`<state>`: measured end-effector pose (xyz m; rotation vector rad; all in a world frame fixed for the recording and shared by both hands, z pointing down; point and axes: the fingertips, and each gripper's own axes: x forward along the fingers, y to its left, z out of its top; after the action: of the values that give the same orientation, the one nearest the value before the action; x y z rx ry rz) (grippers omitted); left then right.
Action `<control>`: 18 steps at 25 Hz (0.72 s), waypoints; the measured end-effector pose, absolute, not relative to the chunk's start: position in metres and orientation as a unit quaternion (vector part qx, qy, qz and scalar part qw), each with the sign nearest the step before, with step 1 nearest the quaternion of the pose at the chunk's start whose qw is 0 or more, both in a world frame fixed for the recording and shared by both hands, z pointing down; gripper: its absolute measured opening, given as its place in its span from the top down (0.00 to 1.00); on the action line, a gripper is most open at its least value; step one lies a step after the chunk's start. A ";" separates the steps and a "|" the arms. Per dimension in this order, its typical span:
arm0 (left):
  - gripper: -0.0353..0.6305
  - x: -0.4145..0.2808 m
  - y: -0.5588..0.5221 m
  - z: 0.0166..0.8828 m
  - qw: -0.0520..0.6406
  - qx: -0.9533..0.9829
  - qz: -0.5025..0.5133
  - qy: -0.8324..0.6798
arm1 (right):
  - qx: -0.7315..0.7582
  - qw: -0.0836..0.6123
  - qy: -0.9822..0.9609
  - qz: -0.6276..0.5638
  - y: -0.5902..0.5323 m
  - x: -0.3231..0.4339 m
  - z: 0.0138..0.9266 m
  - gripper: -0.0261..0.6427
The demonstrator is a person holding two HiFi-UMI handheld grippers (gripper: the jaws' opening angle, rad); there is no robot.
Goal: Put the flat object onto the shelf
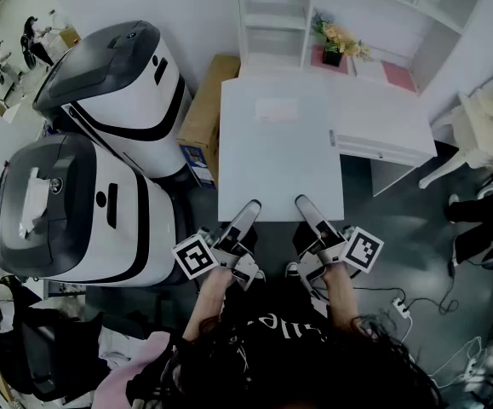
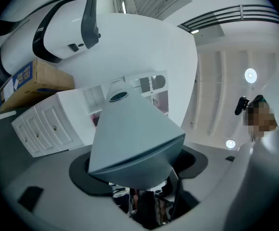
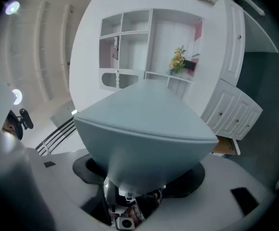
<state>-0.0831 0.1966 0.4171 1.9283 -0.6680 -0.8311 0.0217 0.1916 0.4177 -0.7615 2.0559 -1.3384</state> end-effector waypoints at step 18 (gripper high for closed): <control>0.42 -0.034 0.167 0.422 0.457 0.773 -0.329 -0.292 | -0.279 0.279 0.758 -0.519 0.159 0.071 0.425 0.51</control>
<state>-0.0335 0.1670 0.4217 1.9047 -0.7202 -0.8099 0.0715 0.1592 0.4250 -0.7479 2.0347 -1.3917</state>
